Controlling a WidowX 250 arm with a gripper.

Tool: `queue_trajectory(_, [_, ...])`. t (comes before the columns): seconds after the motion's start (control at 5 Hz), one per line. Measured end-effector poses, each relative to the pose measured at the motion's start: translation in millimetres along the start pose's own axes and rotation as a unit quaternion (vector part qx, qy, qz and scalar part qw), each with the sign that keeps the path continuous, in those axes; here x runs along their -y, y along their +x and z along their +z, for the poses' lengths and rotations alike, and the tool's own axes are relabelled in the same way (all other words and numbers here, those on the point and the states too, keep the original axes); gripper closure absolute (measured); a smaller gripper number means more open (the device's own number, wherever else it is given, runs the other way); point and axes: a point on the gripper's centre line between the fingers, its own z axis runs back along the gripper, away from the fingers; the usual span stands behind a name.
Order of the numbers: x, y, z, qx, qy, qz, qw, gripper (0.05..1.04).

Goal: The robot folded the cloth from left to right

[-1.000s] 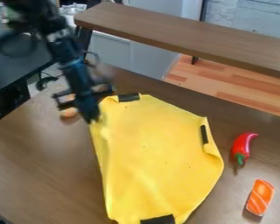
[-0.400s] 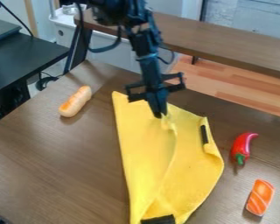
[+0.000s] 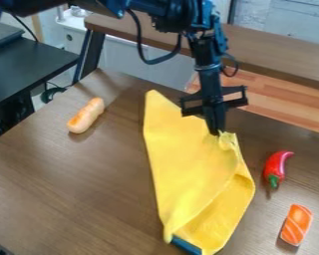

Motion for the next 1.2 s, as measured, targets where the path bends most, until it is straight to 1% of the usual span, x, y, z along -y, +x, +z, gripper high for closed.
queue_trajectory(0.2, [14.3,5.8,-5.7,0.000,-0.010,-0.017,0.9998,0.888])
queue_trajectory(0.4, [20.2,5.6,-9.7,0.022,0.006,-0.053,0.9983,0.646])
queue_trajectory(0.6, [13.0,-4.9,-32.2,0.017,0.005,-0.071,0.9973,0.343])
queue_trajectory(0.8, [15.9,-8.5,-16.6,0.064,-0.034,-0.140,0.9876,0.106])
queue_trajectory(1.0, [7.2,-9.4,2.2,0.098,-0.074,-0.226,0.9664,0.085])
queue_trajectory(1.2, [-16.1,-13.4,44.2,0.136,-0.059,-0.307,0.9400,0.085])
